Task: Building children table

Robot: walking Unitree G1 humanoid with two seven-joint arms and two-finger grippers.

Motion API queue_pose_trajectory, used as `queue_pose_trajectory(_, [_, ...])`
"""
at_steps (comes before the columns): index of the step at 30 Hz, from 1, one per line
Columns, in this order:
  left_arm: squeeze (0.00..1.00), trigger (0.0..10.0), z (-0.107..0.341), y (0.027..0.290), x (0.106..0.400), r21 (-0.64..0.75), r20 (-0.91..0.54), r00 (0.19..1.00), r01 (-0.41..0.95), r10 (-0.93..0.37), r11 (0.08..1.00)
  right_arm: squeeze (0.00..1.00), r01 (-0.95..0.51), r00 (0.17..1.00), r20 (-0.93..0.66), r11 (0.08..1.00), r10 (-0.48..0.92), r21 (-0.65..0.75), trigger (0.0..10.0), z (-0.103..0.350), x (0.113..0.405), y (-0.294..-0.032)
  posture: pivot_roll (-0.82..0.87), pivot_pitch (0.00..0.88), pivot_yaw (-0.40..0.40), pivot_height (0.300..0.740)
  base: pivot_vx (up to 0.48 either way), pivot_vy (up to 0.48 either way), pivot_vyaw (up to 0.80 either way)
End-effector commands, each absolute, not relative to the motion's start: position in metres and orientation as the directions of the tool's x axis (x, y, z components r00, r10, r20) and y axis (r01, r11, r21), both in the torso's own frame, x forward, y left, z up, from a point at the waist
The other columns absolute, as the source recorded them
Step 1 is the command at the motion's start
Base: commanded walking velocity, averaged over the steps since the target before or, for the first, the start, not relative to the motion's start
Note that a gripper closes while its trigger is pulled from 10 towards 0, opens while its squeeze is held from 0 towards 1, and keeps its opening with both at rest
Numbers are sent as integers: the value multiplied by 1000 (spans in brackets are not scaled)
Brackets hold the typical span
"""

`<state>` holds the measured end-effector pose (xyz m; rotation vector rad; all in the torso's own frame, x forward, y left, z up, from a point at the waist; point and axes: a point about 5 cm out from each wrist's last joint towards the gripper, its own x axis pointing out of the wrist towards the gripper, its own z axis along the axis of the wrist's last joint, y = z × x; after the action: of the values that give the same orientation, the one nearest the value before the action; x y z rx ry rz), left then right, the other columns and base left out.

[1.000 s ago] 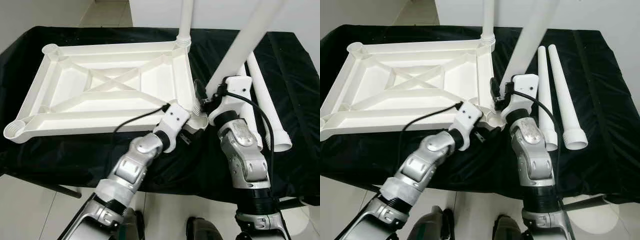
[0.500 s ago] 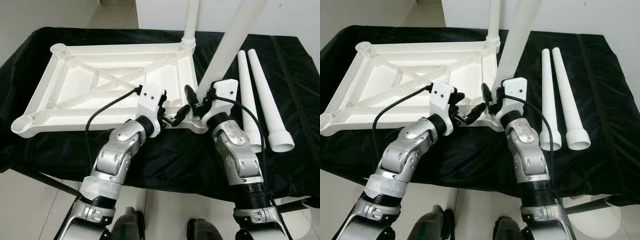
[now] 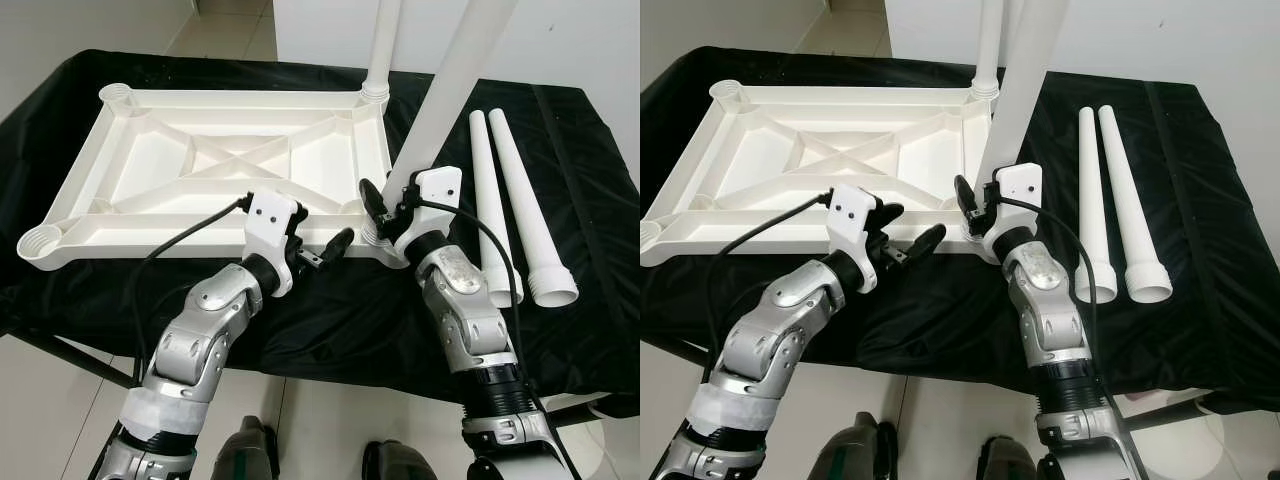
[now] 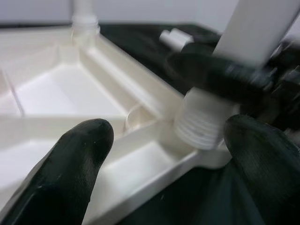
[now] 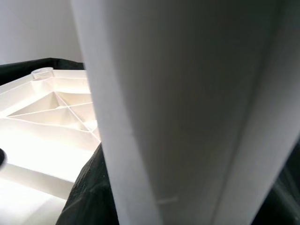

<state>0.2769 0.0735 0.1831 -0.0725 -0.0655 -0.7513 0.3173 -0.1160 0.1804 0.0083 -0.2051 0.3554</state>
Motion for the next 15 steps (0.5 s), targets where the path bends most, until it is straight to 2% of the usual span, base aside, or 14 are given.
queue_pose_trajectory(1, [0, 10000, 185, 66, 266, -23, 102, 574, 818, -812, 575, 0, -336, 915, 227, 941, 333, -23, 10000, 185, 318, -117, 44, 60, 20, 740, 0, 0, 0])
queue_pose_trajectory(5, [0, 10000, 187, 66, 259, -10, 108, 541, 839, -834, 543, 0, -324, 921, 224, 946, 320, -19, 10000, 182, 318, -120, 48, 54, 22, 740, 0, 0, 0])
queue_pose_trajectory(7, [0, 10000, 187, 66, 251, 12, 104, 488, 871, -867, 492, 0, -304, 930, 214, 953, 299, -10, 10000, 178, 318, -125, 49, 50, 22, 740, 0, 0, 0])
queue_pose_trajectory(10, [0, 10000, 185, 67, 247, 26, 83, 453, 890, -888, 456, 0, -294, 937, 205, 956, 284, 20, 10000, 175, 320, -129, 44, 45, 20, 740, 0, 0, 0])
queue_pose_trajectory(15, [0, 10000, 183, 68, 249, 42, 65, 450, 890, -891, 453, 0, -295, 940, 197, 954, 280, 51, 10000, 171, 323, -132, 40, 40, 18, 740, 0, 0, 0])
